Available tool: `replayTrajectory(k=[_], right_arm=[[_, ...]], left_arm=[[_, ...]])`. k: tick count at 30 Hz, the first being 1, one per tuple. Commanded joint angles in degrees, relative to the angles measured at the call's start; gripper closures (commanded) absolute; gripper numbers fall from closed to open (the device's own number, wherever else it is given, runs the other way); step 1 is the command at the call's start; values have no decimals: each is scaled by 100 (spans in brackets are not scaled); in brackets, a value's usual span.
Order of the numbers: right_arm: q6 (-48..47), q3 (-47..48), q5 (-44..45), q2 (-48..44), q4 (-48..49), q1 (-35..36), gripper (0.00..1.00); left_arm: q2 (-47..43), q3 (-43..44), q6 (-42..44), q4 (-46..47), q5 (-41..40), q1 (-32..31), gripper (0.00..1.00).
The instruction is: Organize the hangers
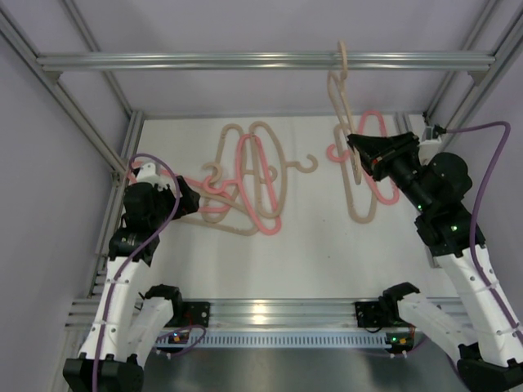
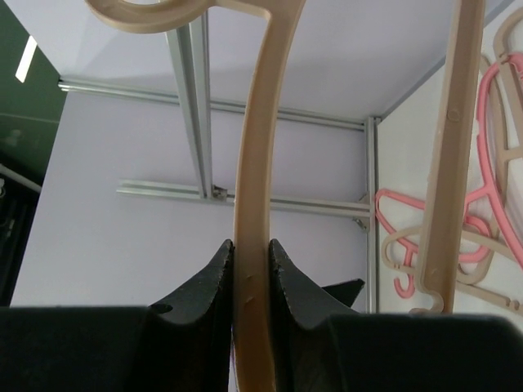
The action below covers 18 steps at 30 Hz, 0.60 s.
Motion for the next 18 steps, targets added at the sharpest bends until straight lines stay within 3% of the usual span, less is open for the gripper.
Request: replayTrajectory(k=[1,10,18], right_arm=[[341,-187,87,11,35,-129,100],[290,-257,-133,204,404,-296,100],[315,-1092,-386,213,1019,-437,100]], left_arm=[[-126,-56,78,308,26,-2,2],[-196,-73,78,299,8,-2,2],[-205,-82,78,299,17,-2,2]])
